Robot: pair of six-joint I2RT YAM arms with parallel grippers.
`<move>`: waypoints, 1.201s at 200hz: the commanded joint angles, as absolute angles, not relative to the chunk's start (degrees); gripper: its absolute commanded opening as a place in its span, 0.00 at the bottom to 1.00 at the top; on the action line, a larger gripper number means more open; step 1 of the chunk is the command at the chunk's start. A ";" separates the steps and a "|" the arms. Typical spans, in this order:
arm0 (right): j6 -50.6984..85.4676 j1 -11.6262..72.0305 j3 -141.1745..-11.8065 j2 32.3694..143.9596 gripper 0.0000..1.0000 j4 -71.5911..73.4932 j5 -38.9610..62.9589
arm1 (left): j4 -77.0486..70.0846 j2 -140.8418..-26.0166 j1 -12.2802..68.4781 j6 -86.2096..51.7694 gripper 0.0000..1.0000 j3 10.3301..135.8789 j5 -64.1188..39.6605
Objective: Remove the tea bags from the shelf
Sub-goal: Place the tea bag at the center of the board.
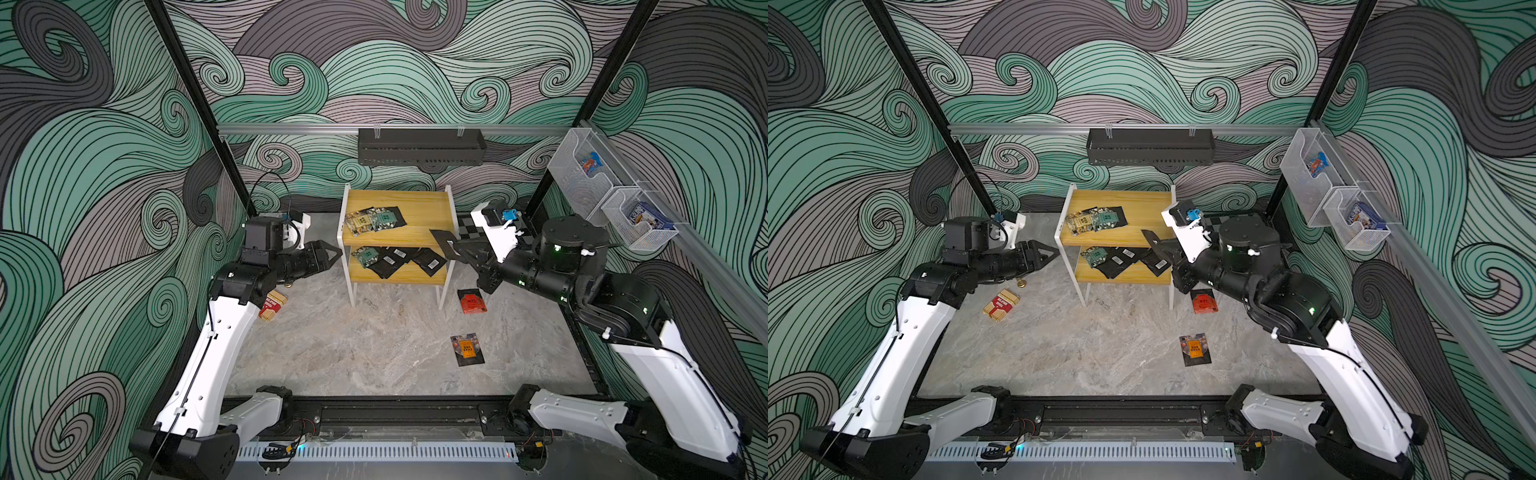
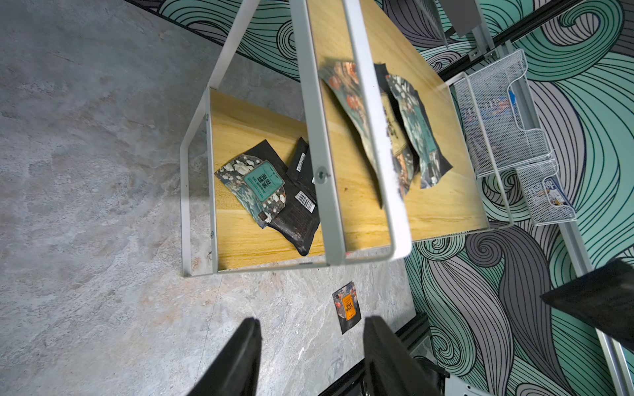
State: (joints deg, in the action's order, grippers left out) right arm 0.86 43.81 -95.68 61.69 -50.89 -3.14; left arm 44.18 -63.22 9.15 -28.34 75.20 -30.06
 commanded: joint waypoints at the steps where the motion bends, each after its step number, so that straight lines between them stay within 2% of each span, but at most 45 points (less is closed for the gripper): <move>1: 6.25 44.12 -92.46 59.34 0.00 -51.35 -0.88 | 45.23 -61.57 9.62 -27.60 0.54 73.90 -30.11; 50: 13.66 44.16 -79.46 53.09 0.00 -51.03 -0.41 | 46.32 -59.87 9.61 -26.54 0.61 70.58 -29.98; 127: 27.17 44.03 -51.85 42.10 0.00 -38.86 1.27 | 45.45 -56.42 9.66 -27.91 0.62 62.54 -29.44; 193: 36.93 44.03 -34.51 41.26 0.00 -26.38 2.43 | 44.39 -55.36 9.67 -28.20 0.62 58.83 -29.71; 240: 42.65 43.32 -27.32 41.91 0.00 -19.99 1.91 | 44.12 -55.28 9.76 -28.17 0.62 57.80 -29.88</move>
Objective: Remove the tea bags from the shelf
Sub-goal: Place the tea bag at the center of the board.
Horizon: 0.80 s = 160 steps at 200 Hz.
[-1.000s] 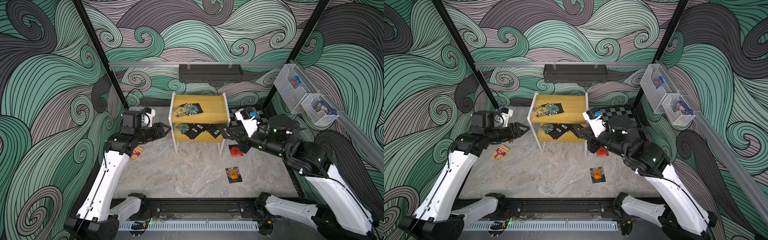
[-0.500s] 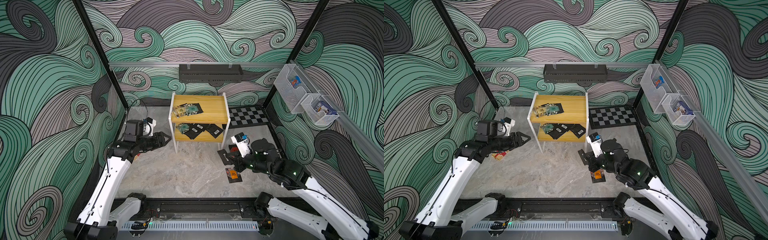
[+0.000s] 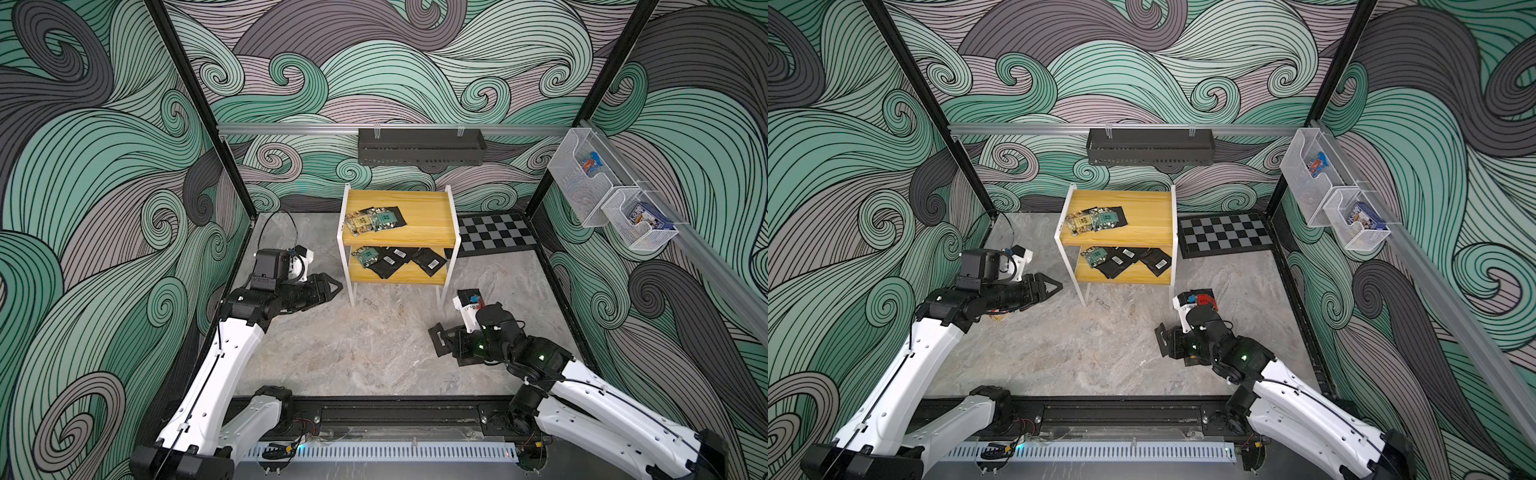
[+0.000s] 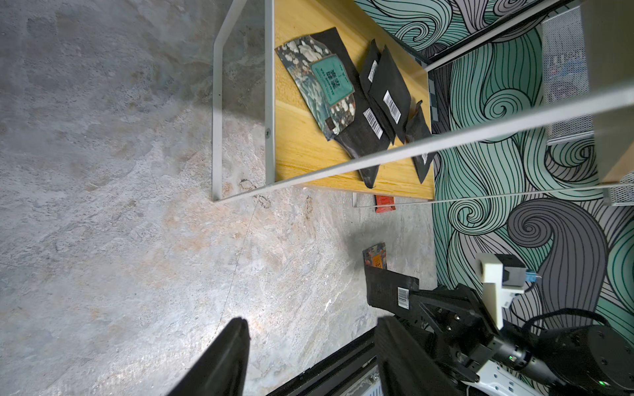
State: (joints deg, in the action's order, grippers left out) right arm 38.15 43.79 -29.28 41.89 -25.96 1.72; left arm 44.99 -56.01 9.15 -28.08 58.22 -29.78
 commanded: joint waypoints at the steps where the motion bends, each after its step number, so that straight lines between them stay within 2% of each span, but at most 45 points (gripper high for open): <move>1: 42.77 43.28 -27.15 41.96 0.00 -19.22 1.92 | 44.12 -55.33 9.76 -28.19 0.62 57.73 -29.88; 35: 46.82 41.40 -22.53 43.21 0.00 -13.87 2.96 | 43.62 -55.55 9.76 -28.22 0.62 57.22 -30.04; 160: 49.75 37.67 -16.44 47.75 0.00 -12.45 -0.41 | 42.78 -56.16 9.84 -28.43 0.62 56.45 -30.06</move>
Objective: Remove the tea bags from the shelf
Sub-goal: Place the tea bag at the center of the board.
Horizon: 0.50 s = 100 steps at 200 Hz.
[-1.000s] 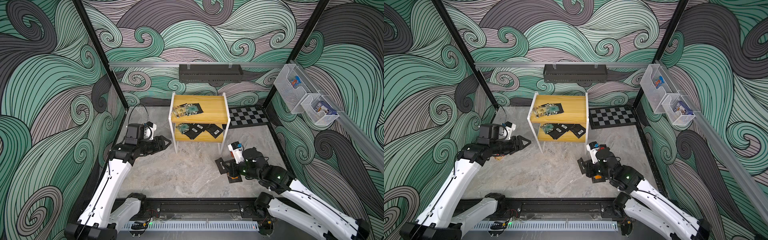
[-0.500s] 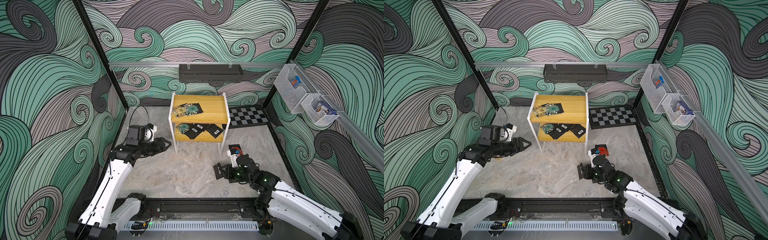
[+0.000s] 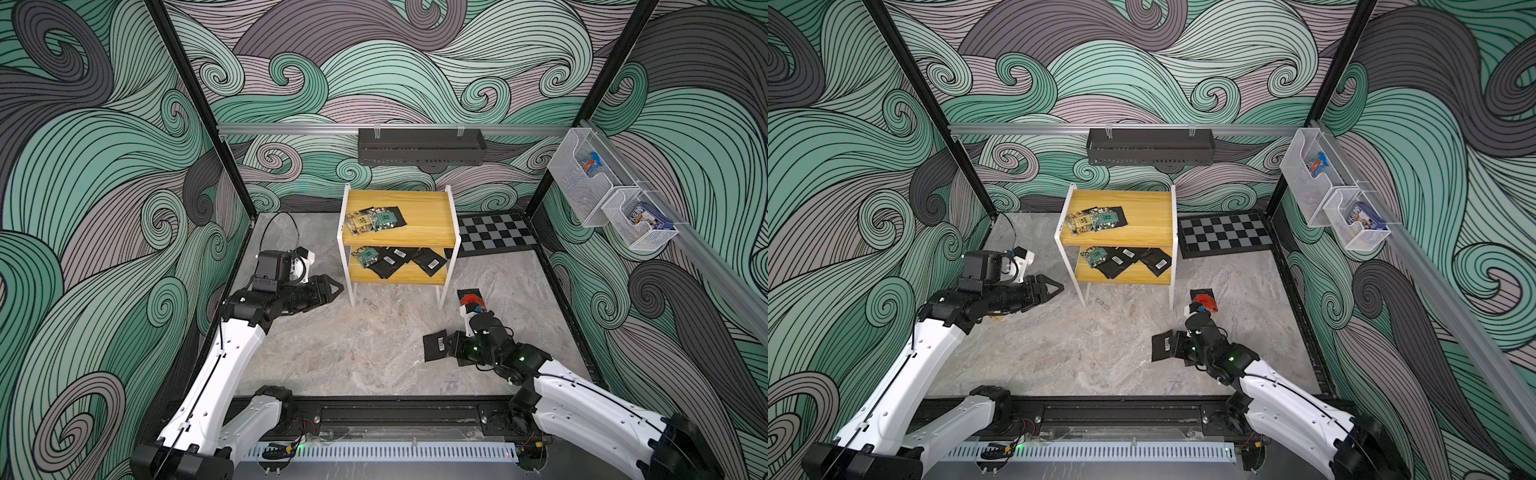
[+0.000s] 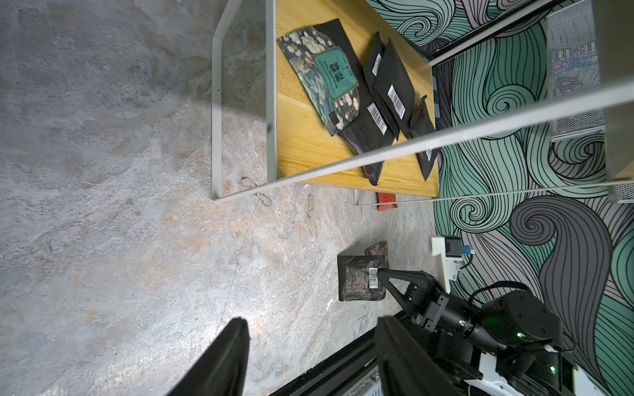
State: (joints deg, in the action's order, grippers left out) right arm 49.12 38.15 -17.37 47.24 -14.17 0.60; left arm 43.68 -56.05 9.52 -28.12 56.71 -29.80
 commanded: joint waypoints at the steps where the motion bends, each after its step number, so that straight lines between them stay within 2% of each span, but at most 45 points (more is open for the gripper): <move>1: 49.75 37.64 -16.39 47.78 0.00 -12.42 -0.43 | 42.75 -56.21 9.84 -28.41 0.62 56.44 -30.06; 80: 49.35 37.39 -16.50 55.93 0.00 -5.96 0.84 | 42.53 -56.67 9.98 -28.56 0.63 56.51 -30.15; 100: 48.63 37.44 -17.97 58.18 0.03 -5.76 0.83 | 42.67 -56.73 9.93 -28.41 0.62 56.69 -30.04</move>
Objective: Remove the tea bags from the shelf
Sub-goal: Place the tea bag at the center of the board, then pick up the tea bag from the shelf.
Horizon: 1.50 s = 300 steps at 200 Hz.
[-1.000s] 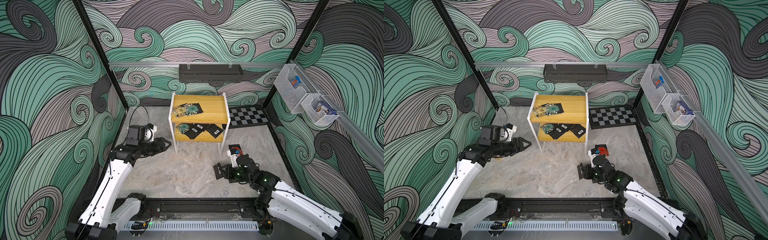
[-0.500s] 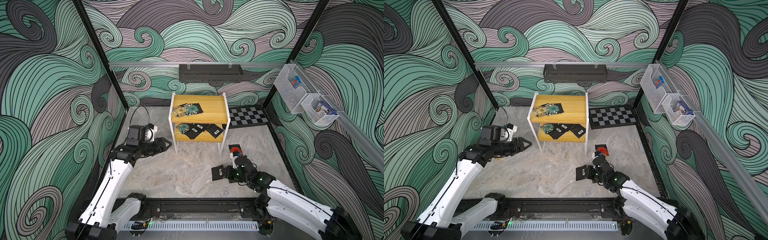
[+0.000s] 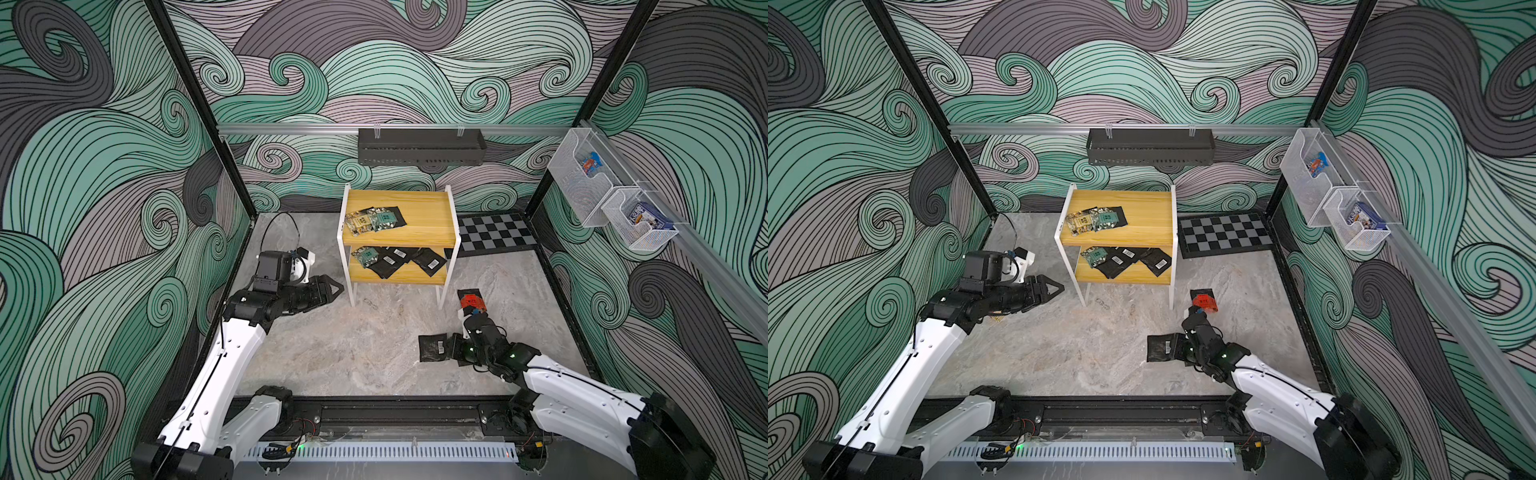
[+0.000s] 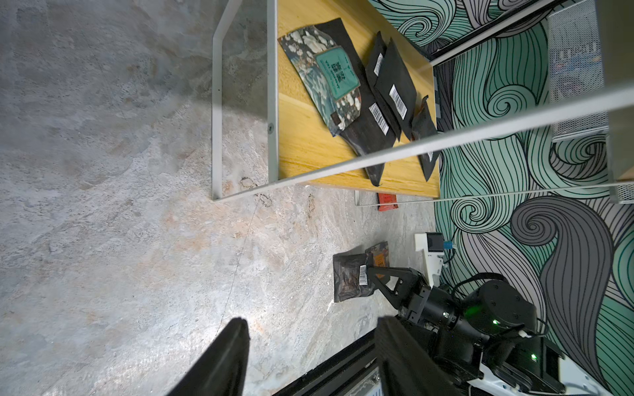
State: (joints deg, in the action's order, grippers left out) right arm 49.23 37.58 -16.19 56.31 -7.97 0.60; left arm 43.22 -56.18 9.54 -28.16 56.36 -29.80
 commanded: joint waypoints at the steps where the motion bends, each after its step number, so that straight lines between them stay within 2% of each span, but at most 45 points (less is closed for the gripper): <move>1: 48.62 37.40 -18.04 58.27 0.03 -5.74 0.81 | 42.69 -56.76 9.93 -28.44 0.62 56.69 -30.05; 27: 47.95 37.31 -19.31 60.26 0.09 -5.54 1.11 | 42.45 -56.97 9.93 -28.35 0.62 56.78 -29.97; 51: 47.30 37.31 -20.19 60.75 0.25 -6.50 1.14 | 42.34 -57.04 9.93 -28.31 0.63 56.78 -29.86; 105: 45.41 37.34 -21.83 57.87 0.33 -11.89 0.90 | 42.47 -57.04 9.93 -28.33 0.63 57.04 -29.62; 153: 39.46 37.33 -27.55 51.06 0.41 -23.07 0.06 | 43.66 -57.02 9.93 -28.30 0.63 58.83 -29.36; 210: 28.73 40.42 -42.09 50.85 0.51 -34.19 -1.20 | 45.07 -57.74 9.94 -27.23 0.62 63.26 -28.47; 259: 21.83 46.89 -58.83 56.71 0.61 -43.39 -1.86 | 48.43 -59.24 9.90 -25.96 0.62 71.16 -28.14; 300: 18.31 49.03 -77.90 64.68 0.63 -53.59 -0.37 | 48.20 -60.03 9.67 -25.75 0.62 77.26 -24.73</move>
